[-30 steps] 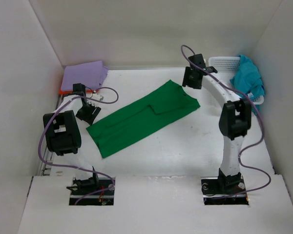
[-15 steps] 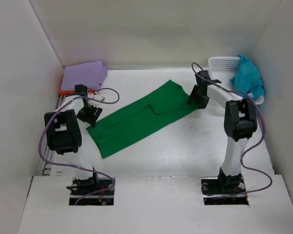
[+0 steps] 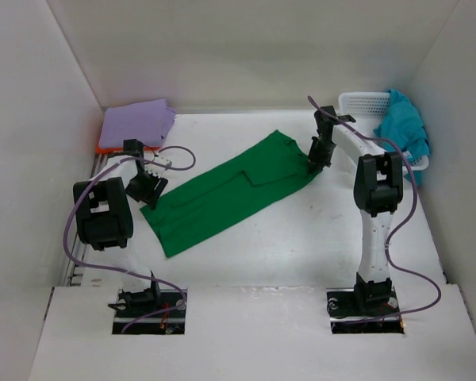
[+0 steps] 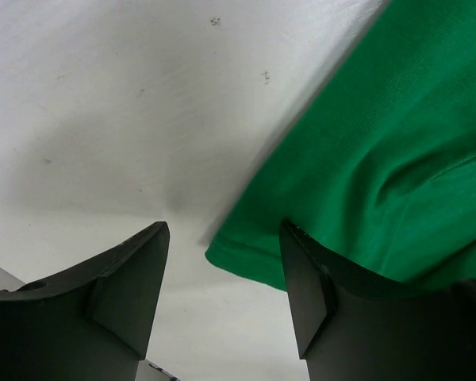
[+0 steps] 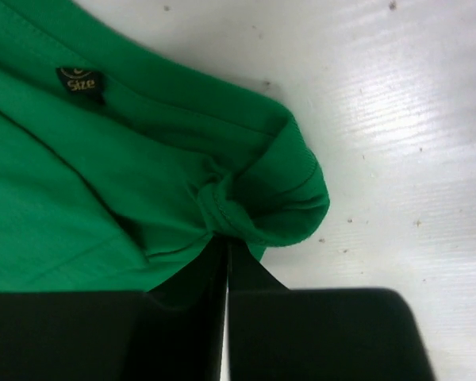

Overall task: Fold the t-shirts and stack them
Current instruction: Rotate the tshirt 90 degrees

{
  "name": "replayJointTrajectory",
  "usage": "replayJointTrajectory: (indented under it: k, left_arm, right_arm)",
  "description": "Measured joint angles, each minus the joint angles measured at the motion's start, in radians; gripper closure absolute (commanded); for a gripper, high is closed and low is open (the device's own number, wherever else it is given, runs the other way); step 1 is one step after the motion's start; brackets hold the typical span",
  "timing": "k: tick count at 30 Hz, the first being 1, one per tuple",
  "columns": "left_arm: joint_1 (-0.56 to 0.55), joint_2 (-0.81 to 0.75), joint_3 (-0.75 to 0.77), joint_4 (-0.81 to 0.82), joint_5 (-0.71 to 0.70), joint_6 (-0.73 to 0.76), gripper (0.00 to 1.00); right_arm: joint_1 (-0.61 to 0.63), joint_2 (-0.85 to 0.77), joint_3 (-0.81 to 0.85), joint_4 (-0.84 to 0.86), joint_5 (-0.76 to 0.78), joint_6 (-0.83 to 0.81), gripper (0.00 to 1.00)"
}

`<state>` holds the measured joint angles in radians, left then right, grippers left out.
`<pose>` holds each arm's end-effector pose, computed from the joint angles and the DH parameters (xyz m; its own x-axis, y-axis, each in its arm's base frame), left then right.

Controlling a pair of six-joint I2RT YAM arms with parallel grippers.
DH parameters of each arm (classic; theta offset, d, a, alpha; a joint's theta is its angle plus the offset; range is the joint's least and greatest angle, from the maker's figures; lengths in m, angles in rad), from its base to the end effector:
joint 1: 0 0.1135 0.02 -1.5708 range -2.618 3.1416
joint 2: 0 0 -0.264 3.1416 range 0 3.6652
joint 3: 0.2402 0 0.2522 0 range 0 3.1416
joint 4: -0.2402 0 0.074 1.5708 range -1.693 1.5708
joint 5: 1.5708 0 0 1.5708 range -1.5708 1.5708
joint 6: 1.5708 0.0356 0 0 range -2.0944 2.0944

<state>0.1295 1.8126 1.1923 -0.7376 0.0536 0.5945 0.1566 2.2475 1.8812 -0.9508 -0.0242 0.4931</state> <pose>0.3380 0.0421 0.1692 -0.8689 0.4509 -0.2044 0.4453 0.8922 0.0750 0.4572 0.0731 0.1815 -0.9189 0.3340 -0.2100 0.3100 0.9405 0.1394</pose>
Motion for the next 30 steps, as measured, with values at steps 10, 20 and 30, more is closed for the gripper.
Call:
replayJointTrajectory:
  k: [10, 20, 30]
  left_arm:
    - [-0.008, 0.024, 0.019, -0.037, 0.01, 0.0, 0.44]
    - [-0.079, 0.024, 0.056, -0.106, 0.098, -0.048, 0.43]
    - [-0.082, 0.025, 0.025, -0.097, 0.081, -0.117, 0.45]
  right_arm:
    - [0.001, 0.231, 0.457, -0.09, 0.012, 0.014, 1.0]
    - [0.001, 0.349, 0.655, 0.27, -0.035, 0.07, 0.42]
    - [0.08, -0.357, -0.337, 0.426, 0.141, 0.109, 0.35]
